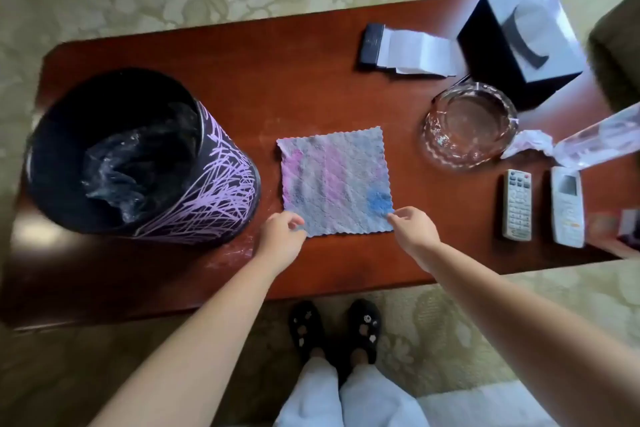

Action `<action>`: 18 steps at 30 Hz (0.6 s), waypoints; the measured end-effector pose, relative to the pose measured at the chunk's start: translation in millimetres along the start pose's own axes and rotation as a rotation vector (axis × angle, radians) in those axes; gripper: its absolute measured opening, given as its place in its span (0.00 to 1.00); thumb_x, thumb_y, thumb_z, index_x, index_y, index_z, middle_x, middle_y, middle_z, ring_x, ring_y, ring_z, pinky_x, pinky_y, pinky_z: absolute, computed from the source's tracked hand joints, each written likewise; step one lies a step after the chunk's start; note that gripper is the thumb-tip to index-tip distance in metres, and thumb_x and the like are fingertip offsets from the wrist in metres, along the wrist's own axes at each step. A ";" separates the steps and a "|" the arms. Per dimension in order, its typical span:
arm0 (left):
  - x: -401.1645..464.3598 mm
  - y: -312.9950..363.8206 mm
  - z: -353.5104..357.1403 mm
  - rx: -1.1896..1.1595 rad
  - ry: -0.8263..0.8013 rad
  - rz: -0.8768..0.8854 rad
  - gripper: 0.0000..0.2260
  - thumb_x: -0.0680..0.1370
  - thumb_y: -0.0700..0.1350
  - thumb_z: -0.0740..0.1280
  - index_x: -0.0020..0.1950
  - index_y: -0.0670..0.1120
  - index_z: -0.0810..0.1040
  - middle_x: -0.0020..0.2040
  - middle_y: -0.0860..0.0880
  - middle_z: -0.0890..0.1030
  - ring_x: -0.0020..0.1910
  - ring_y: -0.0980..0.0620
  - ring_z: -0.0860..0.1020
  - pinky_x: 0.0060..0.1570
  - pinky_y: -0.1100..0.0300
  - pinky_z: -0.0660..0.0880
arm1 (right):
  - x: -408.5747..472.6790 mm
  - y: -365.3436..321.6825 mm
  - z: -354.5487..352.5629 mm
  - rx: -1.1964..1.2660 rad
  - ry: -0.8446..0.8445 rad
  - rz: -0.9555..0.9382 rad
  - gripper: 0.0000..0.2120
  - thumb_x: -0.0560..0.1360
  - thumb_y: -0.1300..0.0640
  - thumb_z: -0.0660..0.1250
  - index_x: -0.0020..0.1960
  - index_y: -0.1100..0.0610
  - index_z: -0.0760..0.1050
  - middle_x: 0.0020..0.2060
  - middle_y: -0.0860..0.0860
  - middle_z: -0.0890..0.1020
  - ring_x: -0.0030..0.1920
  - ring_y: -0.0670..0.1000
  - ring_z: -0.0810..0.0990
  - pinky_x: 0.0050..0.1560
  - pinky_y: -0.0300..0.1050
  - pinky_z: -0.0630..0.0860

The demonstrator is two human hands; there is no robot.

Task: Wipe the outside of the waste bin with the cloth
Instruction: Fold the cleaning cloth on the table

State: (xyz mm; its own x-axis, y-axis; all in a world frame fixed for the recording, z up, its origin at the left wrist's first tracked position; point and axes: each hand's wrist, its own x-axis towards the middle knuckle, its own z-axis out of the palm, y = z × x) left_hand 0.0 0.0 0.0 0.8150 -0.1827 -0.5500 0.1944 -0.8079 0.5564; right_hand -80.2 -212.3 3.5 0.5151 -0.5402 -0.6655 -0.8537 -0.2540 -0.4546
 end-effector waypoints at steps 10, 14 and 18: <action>30.2 -9.7 13.3 0.380 -0.065 0.099 0.21 0.73 0.40 0.67 0.64 0.51 0.71 0.63 0.49 0.71 0.59 0.47 0.72 0.54 0.54 0.72 | 25.8 0.8 20.5 -0.123 0.072 0.079 0.17 0.75 0.52 0.61 0.62 0.56 0.73 0.63 0.57 0.70 0.58 0.59 0.75 0.60 0.48 0.72; 33.2 -14.8 17.9 0.424 -0.109 0.089 0.21 0.72 0.38 0.66 0.63 0.52 0.71 0.63 0.50 0.69 0.59 0.47 0.72 0.50 0.57 0.70 | 31.6 -0.5 29.0 -0.051 0.099 0.110 0.16 0.75 0.55 0.62 0.62 0.58 0.72 0.63 0.57 0.68 0.57 0.59 0.74 0.60 0.48 0.72; 33.8 -19.0 17.9 0.462 -0.163 0.085 0.20 0.72 0.35 0.63 0.60 0.53 0.72 0.60 0.52 0.69 0.55 0.48 0.72 0.44 0.58 0.69 | 33.8 -1.1 33.3 0.023 0.136 0.133 0.14 0.74 0.59 0.63 0.60 0.59 0.70 0.60 0.58 0.70 0.48 0.54 0.72 0.52 0.45 0.70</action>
State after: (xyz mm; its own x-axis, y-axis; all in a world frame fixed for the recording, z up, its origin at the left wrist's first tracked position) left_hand 14.1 -0.9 -40.3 0.7143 -0.3142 -0.6253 -0.1612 -0.9434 0.2899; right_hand -59.3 -203.6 -38.2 0.3818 -0.6716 -0.6349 -0.9107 -0.1561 -0.3825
